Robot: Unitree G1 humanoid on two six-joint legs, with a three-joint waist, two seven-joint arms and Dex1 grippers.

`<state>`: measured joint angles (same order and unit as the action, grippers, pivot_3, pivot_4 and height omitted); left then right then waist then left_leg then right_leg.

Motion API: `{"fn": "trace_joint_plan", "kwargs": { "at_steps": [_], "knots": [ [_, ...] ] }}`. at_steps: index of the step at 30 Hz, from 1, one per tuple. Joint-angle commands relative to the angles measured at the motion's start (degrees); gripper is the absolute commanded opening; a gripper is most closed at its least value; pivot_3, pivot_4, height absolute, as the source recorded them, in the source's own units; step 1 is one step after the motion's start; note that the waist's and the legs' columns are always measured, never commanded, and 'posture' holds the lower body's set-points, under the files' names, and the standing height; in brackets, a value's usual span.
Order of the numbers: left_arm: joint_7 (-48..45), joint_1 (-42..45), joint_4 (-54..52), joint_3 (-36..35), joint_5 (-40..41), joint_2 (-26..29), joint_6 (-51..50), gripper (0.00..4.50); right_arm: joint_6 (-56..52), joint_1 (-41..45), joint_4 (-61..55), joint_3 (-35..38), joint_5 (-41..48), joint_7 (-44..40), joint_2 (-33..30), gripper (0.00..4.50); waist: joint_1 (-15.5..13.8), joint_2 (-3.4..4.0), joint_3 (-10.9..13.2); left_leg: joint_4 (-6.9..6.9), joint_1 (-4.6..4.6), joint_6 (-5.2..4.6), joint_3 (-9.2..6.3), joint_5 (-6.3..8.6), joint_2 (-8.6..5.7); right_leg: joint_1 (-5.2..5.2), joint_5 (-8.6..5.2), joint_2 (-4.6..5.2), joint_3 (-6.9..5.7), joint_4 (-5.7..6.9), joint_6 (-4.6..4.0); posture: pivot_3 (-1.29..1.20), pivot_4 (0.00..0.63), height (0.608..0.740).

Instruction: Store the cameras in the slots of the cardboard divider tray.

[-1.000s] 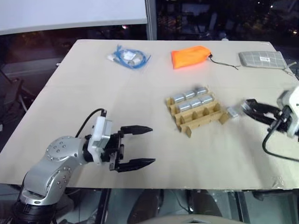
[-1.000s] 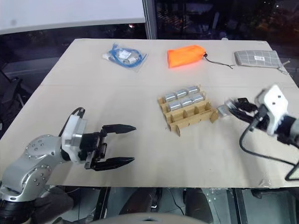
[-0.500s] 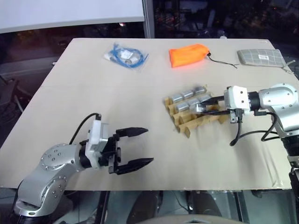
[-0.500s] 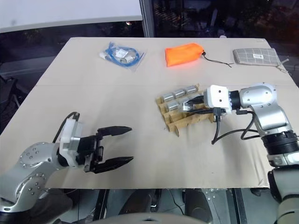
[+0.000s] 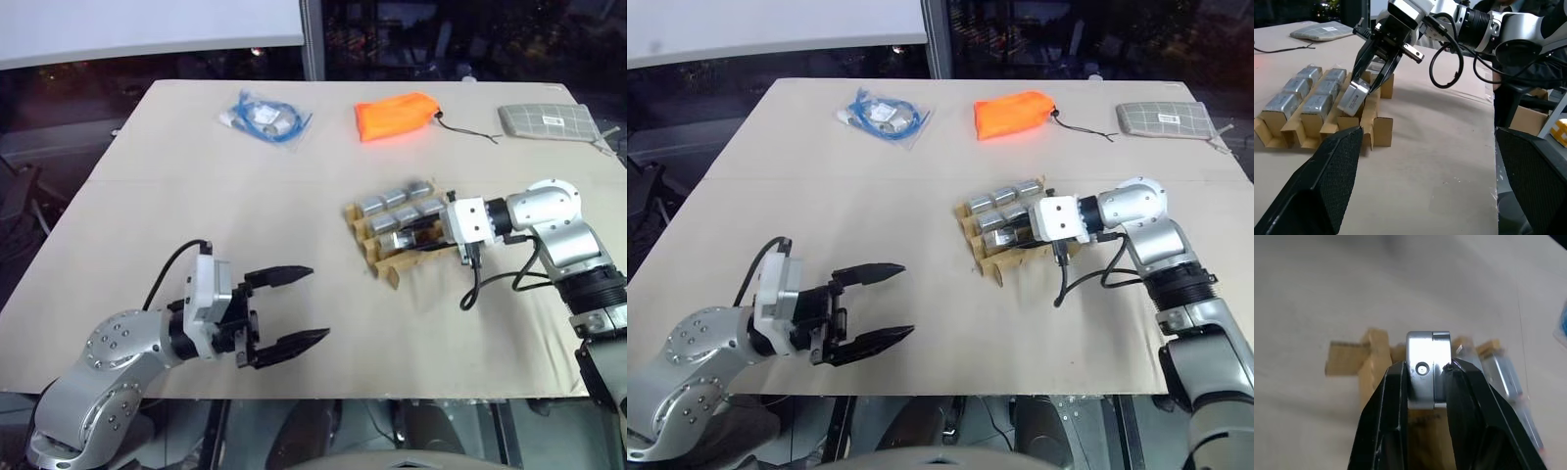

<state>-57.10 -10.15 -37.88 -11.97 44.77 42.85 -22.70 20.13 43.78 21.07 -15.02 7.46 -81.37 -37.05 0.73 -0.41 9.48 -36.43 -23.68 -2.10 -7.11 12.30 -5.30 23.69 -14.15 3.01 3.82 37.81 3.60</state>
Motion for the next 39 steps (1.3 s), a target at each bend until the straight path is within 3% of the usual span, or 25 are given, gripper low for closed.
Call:
{"fn": "trace_joint_plan", "kwargs": {
  "at_steps": [1,10,16,18,23,29,34,39],
  "knots": [
    [0.6,-0.2,-2.5,-1.4,1.2,0.1,0.4,4.5,1.9,1.6,0.5,-0.1,-0.1,-1.8,0.0,0.53,0.0,0.0,0.0,0.0,0.0,0.0,0.0,0.0,0.0,0.0,0.0,0.0,0.0,0.0,0.0,0.0,0.15,0.74],
    [1.3,0.4,-2.5,-1.4,1.5,0.5,0.3,4.5,0.9,1.6,0.7,-2.1,-0.9,-3.7,0.9,0.53,0.0,0.0,0.0,0.0,0.0,0.0,0.01,0.0,0.0,0.0,0.0,0.0,0.01,0.01,0.0,0.0,0.15,0.74],
    [1.5,0.6,-2.6,-1.1,1.5,0.4,0.2,4.5,-1.1,1.5,-1.8,0.1,-1.2,0.2,-0.3,3.3,0.0,0.0,0.0,0.0,0.01,0.0,0.01,0.0,0.0,0.0,0.0,0.0,0.01,0.01,0.0,0.0,0.15,0.74],
    [1.6,0.6,-2.6,-1.1,1.5,0.3,0.2,4.5,-3.9,0.2,-5.8,1.6,-0.1,1.4,-1.9,3.3,-0.2,0.0,0.0,0.0,0.0,0.0,0.0,0.0,0.0,0.0,0.0,0.0,0.01,0.01,0.0,0.0,0.15,0.74],
    [2.0,0.7,-2.5,-0.7,1.2,-0.1,0.3,4.5,-32.8,-9.3,-26.8,13.3,9.5,11.0,-9.8,3.3,-0.8,0.01,0.0,0.0,-0.06,-0.01,-0.06,0.01,-0.02,0.02,0.0,0.04,-0.03,-0.02,0.0,0.0,0.15,0.74],
    [2.4,2.8,-1.3,1.4,0.5,-1.3,0.5,4.5,-60.3,-23.2,-39.3,25.4,4.2,32.2,-13.0,3.3,-1.6,0.01,0.0,0.0,-0.04,-0.02,-0.02,0.03,-0.02,0.0,-0.01,0.06,0.01,-0.01,0.0,0.0,0.15,0.74],
    [1.4,6.6,0.8,3.2,0.2,-1.4,0.1,4.5,-63.9,-26.9,-36.0,24.8,0.6,41.2,-9.3,3.3,-1.4,0.08,-0.1,-0.06,-0.03,-0.03,0.12,0.01,0.0,0.0,0.0,0.03,0.11,0.02,0.01,0.0,0.15,0.74],
    [0.7,7.3,1.4,2.8,0.2,-1.1,0.0,4.5,-63.2,-26.1,-32.3,23.1,0.2,43.0,-8.1,3.3,-1.2,0.09,-0.1,-0.06,-0.01,-0.03,0.18,0.01,0.01,0.01,0.0,0.01,0.15,0.03,0.01,0.0,0.15,0.74]
  ]
}}
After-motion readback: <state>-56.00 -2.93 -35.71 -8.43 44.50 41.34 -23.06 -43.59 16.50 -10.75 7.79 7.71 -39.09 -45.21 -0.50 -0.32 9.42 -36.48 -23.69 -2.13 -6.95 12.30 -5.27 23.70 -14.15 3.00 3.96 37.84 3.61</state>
